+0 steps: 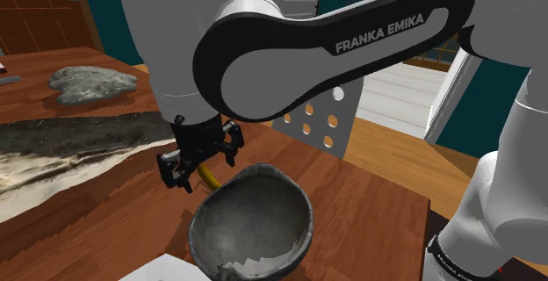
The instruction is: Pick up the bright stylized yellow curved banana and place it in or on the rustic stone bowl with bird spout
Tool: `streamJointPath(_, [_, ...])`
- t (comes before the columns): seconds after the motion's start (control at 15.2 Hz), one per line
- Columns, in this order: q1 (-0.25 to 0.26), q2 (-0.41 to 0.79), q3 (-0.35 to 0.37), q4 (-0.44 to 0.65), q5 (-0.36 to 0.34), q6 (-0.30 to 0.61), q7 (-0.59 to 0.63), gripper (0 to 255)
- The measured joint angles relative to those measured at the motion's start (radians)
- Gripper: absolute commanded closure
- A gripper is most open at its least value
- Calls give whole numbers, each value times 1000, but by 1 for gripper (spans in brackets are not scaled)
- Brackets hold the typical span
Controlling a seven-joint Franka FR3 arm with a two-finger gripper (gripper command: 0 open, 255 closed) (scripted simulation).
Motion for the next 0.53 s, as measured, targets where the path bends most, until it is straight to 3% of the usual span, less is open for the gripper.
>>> streamJointPath(0.53, [-2, 2, -2, -21, -3, 22, 3, 0])
